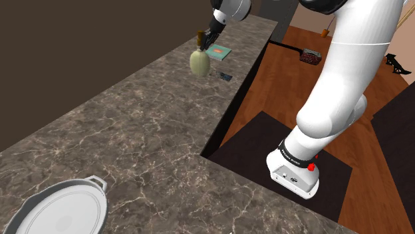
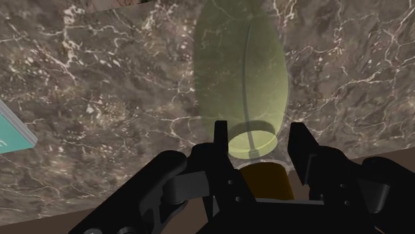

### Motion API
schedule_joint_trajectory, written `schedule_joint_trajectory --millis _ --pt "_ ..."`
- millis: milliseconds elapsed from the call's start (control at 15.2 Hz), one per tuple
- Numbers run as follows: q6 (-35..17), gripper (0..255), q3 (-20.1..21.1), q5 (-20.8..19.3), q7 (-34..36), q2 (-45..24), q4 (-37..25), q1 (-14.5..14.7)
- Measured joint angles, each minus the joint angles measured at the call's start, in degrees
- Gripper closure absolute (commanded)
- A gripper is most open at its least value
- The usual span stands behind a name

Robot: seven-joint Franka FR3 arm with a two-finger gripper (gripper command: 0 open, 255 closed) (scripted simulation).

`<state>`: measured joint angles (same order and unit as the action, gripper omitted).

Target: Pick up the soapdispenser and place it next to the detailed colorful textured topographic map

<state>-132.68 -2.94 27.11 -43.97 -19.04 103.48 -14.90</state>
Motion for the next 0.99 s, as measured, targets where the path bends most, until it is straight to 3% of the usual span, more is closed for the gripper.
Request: schedule_joint_trajectory --millis 198,264,660,990 --pt "0.0 255 0.0 0.0 0.0 0.0 0.0 0.0" --pt "0.0 0 0.0 0.0 0.0 0.0 0.0 0.0" --pt "0.0 0 0.0 0.0 0.0 0.0 0.0 0.0" --pt "4.4 0 -0.9 -1.3 0.7 3.9 -0.4 -0.8"
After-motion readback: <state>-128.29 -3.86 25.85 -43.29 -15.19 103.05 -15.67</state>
